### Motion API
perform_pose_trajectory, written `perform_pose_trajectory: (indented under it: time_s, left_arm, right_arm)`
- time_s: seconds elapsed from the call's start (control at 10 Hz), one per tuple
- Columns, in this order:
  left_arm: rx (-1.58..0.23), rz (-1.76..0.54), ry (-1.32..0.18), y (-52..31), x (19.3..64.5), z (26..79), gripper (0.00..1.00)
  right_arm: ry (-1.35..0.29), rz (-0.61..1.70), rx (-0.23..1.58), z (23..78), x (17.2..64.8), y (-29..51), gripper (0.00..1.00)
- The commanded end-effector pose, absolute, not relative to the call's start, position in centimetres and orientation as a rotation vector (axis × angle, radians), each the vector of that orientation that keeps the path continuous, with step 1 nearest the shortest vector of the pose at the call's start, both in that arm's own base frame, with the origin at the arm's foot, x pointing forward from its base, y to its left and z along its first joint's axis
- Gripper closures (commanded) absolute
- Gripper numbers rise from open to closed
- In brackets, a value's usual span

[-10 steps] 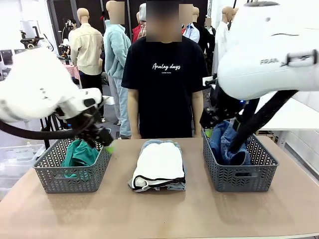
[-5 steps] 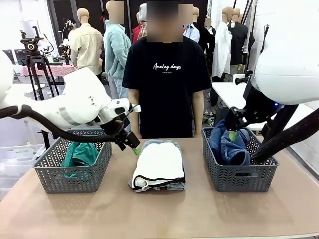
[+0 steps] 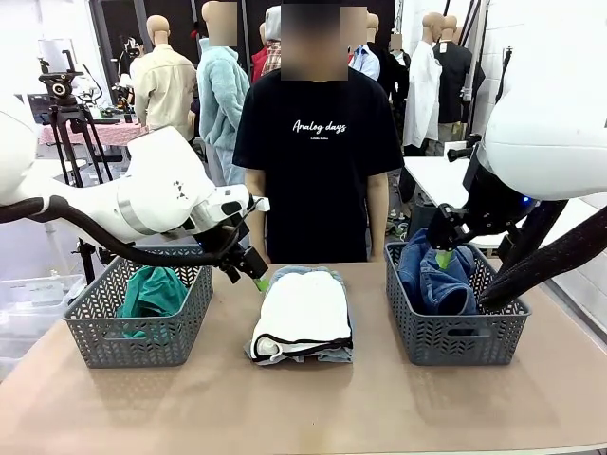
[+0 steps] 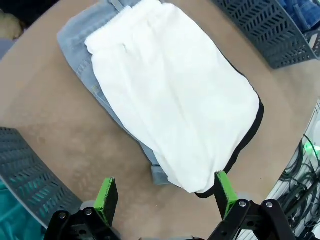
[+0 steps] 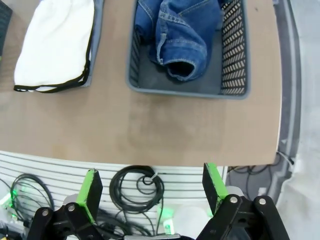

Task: Sort the tops and bottoms.
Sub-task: Lift clothes from the center of the table with your left hand.

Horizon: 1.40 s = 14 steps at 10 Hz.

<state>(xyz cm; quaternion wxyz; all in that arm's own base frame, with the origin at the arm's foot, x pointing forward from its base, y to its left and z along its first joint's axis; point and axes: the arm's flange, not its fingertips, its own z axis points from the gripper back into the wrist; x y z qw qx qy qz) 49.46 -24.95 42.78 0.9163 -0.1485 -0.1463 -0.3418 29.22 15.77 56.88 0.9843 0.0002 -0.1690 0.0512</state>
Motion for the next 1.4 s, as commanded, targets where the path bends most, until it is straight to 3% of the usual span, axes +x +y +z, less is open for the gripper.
perform_pose_trajectory:
  time_s: [0.0,0.2,0.4,0.6,1.0,1.3]
  left_arm:
    - [-0.234,-0.699,-0.421,-26.7,48.6,44.8,0.00]
    - [-0.191,-0.823,-0.417,-31.2,50.7,45.3,0.00]
    - [-0.189,-0.864,-0.311,-34.2,53.8,43.8,0.00]
    - [-0.177,-0.707,-0.189,-35.6,56.8,41.8,0.00]
    - [-0.225,-0.549,-0.190,-37.4,57.8,39.1,0.00]
    - [-0.098,-0.531,-0.145,-38.5,58.0,36.6,0.00]
  right_arm:
    - [-0.339,0.106,0.004,57.0,29.3,15.8,0.00]
    - [-0.339,0.106,0.004,57.0,29.3,15.8,0.00]
    - [-0.339,0.106,0.004,57.0,29.3,15.8,0.00]
    - [-0.339,0.106,0.004,57.0,29.3,15.8,0.00]
    - [-0.339,0.106,0.004,57.0,29.3,15.8,0.00]
    - [-0.339,0.106,0.004,57.0,29.3,15.8,0.00]
